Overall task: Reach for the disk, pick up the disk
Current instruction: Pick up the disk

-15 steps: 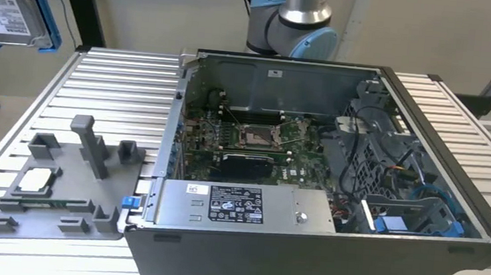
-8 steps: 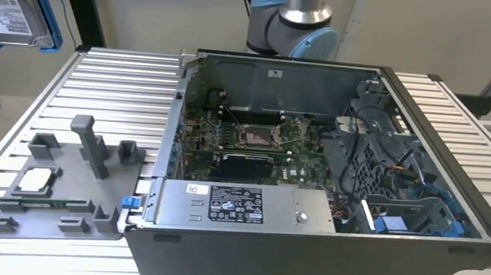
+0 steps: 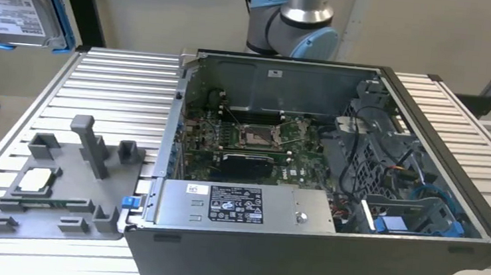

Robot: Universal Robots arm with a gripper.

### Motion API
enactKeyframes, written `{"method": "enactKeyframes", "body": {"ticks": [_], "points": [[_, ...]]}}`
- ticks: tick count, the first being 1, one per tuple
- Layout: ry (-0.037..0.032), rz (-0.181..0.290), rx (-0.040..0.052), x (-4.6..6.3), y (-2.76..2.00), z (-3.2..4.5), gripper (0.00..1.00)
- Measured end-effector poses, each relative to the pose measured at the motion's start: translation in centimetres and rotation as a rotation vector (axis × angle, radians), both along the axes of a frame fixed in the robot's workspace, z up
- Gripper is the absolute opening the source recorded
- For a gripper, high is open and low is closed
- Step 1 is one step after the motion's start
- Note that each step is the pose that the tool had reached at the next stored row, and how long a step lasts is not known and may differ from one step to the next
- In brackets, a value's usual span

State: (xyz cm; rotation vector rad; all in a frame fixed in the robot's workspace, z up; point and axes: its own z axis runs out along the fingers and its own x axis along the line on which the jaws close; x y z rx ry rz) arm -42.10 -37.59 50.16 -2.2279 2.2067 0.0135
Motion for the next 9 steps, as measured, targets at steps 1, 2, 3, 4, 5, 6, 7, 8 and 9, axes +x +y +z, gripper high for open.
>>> {"method": "enactKeyframes", "body": {"ticks": [1,2,3,4,5,6,7,8,9], "points": [[0.0,0.0,0.0,0.3,0.0,0.0,0.0],[0.0,0.0,0.0,0.6,0.0,0.0,0.0],[-0.0002,0.0,0.0001,0.8,0.0,-0.01,0.0],[0.0,0.0,0.0,1.1,0.0,0.0,0.0],[0.0,0.0,0.0,1.4,0.0,0.0,0.0],[0.0,0.0,0.0,1.7,0.0,0.0,0.0],[-0.0001,0.0,0.0,2.0,0.0,0.0,0.0],[0.0,0.0,0.0,2.3,0.0,0.0,0.0],[-0.0001,0.0,0.0,2.6,0.0,0.0,0.0]]}}
